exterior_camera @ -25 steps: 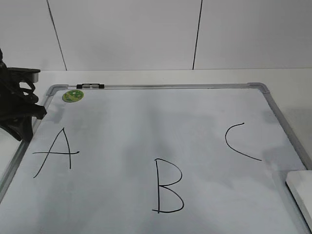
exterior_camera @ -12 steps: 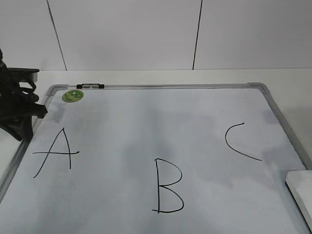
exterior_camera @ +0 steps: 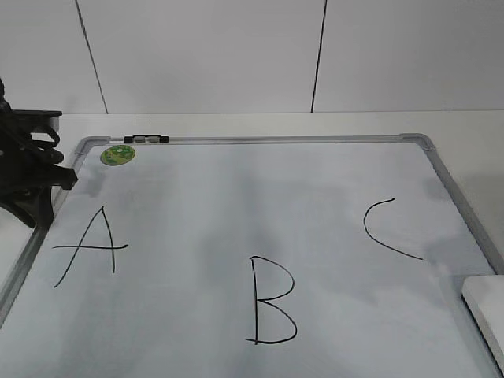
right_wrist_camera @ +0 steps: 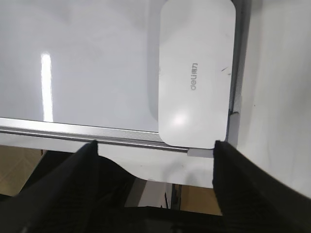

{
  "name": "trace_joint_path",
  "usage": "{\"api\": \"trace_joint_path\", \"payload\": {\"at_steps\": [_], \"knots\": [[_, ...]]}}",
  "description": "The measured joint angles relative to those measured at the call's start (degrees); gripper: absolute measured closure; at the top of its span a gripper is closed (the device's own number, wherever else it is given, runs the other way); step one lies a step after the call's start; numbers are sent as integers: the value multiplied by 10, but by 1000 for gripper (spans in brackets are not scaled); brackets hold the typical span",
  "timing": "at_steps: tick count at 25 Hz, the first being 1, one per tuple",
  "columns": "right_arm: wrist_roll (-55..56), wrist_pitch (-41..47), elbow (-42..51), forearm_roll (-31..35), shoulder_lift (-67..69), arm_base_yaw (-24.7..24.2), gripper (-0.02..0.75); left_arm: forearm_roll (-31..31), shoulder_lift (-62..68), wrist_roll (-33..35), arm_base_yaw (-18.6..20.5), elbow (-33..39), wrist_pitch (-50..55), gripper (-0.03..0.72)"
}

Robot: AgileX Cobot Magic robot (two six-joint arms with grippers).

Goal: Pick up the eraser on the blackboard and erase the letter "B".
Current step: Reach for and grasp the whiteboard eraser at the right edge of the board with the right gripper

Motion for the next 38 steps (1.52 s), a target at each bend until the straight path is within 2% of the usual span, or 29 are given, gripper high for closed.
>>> {"api": "trace_joint_path", "payload": {"at_steps": [12,18,26,29,38], "knots": [[0,1,0,0,0,0,155,-3,10,-1,0,-6,9,571],[0,4,0,0,0,0,155,-3,10,-15,1,-6,9,661],[3,8,0,-16,1,0,155,-6,10,-20,1,-6,9,666],[35,8,0,-30,11,0,153,-6,10,-20,1,-6,10,666],[70,3,0,-43,82,0,100,-8,10,-20,1,-7,11,666]]}}
